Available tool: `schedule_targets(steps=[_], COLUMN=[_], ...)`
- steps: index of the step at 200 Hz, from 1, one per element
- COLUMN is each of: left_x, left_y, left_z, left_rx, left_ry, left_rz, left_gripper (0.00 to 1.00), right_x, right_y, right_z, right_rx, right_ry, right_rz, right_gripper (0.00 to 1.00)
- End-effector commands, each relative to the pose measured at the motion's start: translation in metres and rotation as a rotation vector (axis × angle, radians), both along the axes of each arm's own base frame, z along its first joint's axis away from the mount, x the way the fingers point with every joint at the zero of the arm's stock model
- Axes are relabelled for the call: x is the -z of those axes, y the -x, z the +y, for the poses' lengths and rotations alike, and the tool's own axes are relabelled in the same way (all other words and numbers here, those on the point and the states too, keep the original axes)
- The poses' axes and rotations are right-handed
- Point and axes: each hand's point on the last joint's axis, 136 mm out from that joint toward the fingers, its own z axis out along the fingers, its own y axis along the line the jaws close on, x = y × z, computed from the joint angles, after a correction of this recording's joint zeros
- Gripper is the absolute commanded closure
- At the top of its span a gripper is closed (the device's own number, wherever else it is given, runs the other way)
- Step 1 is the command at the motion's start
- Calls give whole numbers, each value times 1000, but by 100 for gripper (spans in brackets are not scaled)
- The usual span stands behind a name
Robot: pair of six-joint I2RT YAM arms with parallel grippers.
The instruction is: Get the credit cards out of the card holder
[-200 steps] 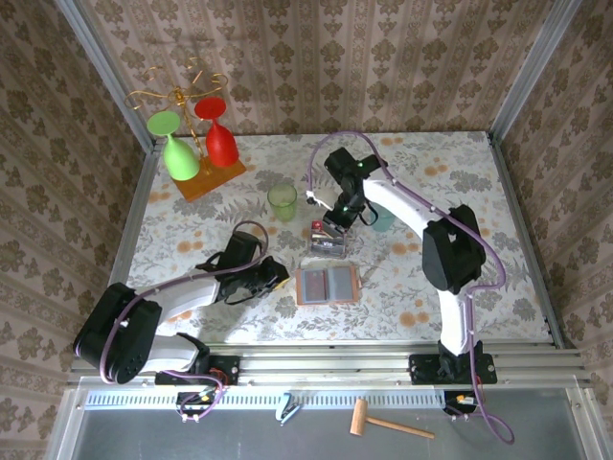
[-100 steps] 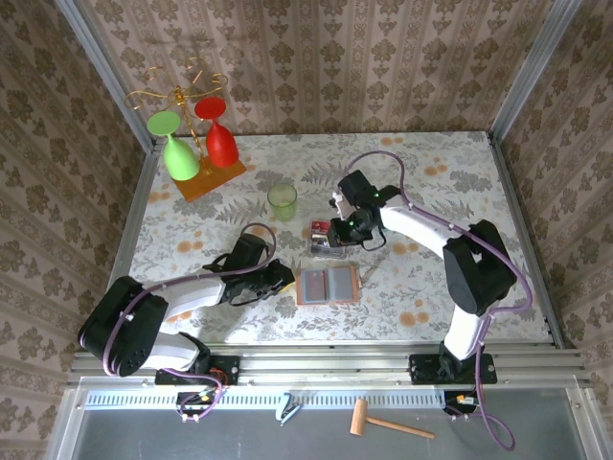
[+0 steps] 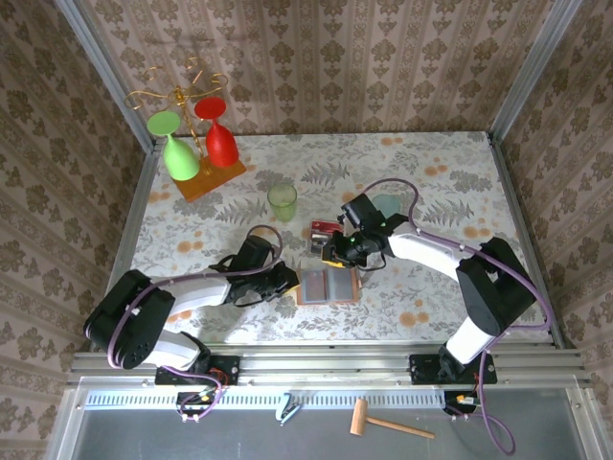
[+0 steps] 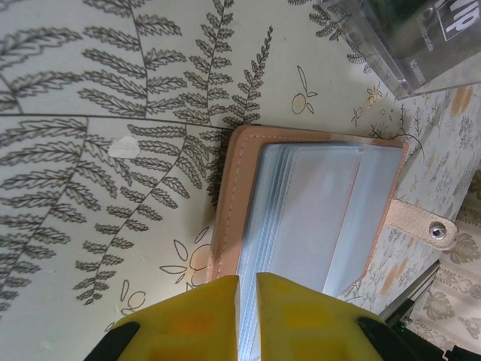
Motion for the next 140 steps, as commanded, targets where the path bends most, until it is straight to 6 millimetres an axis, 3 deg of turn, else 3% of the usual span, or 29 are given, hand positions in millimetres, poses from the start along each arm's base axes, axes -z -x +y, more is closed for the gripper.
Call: schedule_targets(steps=[1,140], left_x=[-7,10], left_y=[-7,2], left_z=[-10,-6], left_rx=[-8,16], left_ry=[28,-25], left_rz=[-22,19], left_gripper=[87,89], right_x=[-5,28], right_y=[10,39], right_z=[6,18], right_rx=[16,-54], right_ry=[-40,-18], right_rz=[24,104], right_gripper=[80,80])
